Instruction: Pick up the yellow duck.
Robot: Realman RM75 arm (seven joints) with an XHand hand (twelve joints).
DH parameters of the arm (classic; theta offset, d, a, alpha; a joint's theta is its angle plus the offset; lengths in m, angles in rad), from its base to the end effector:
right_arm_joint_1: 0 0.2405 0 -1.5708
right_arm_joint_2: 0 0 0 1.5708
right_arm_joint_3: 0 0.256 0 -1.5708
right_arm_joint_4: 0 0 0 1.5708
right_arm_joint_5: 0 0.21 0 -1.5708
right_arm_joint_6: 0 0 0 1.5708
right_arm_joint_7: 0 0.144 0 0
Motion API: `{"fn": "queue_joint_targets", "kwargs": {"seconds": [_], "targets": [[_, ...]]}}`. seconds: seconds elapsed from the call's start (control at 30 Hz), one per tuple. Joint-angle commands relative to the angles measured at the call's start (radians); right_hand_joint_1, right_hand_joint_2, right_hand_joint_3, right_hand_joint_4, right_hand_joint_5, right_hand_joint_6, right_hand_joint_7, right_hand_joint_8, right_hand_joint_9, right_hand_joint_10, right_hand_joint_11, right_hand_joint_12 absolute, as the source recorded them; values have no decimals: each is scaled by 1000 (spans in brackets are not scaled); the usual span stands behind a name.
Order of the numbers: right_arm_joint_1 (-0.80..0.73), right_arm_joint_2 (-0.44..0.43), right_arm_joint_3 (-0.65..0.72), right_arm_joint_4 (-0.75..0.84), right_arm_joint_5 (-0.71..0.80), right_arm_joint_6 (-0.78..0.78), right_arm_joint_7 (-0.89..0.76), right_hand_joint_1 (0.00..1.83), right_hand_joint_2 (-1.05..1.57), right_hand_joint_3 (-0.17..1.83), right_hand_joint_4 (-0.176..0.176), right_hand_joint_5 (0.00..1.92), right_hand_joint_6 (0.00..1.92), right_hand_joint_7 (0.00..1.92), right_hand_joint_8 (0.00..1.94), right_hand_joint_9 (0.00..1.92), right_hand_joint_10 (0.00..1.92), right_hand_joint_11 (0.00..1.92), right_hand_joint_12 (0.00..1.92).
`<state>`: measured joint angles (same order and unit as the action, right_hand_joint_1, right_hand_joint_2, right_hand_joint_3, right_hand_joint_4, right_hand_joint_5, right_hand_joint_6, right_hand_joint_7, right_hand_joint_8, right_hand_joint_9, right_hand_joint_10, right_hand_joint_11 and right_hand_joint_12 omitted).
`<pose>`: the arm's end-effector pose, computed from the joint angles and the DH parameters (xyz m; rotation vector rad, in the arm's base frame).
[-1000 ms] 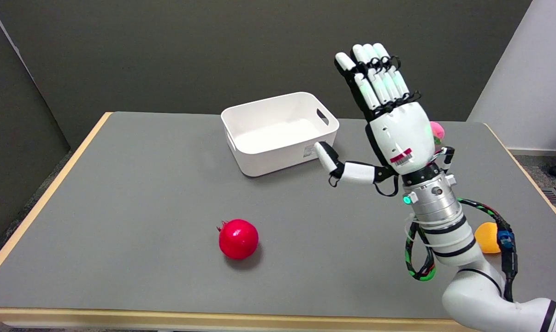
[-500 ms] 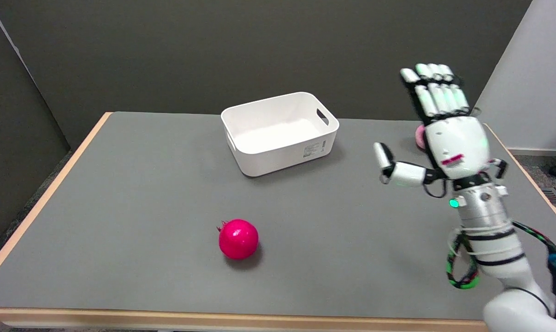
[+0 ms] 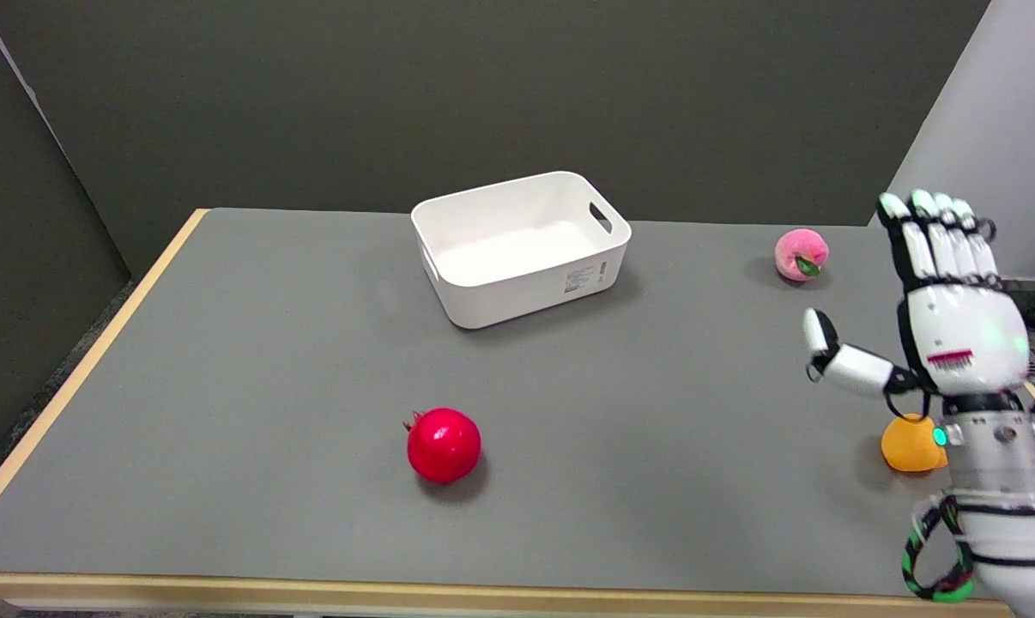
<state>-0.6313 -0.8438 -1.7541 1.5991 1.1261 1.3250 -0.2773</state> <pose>-0.2260 -0.1595 0.4256 1.2018 0.3290 0.4338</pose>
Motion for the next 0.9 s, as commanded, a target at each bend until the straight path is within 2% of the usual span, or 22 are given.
{"fn": "queue_joint_targets", "kwargs": {"seconds": [0.03, 0.37, 0.6, 0.73, 0.9], "targets": [[10, -32, -229, -199, 220, 235, 30, 449, 609, 928, 1, 49, 202, -1, 73, -1, -1, -1, 70], [15, -47, -271, -251, 296, 240, 50, 420, 609, 854, 4, 27, 224, -1, 57, -1, -1, -1, 78], [23, -47, -298, -310, 374, 229, 179, 419, 597, 875, 2, 34, 197, -1, 40, -1, -1, -1, 61], [24, -38, -299, -309, 406, 225, 182, 438, 646, 801, 3, 3, 263, -1, 5, -1, -1, -1, 0], [23, -24, -291, -295, 437, 206, 182, 442, 642, 806, -1, 3, 244, -1, -1, -1, -1, -1, -1]]}}
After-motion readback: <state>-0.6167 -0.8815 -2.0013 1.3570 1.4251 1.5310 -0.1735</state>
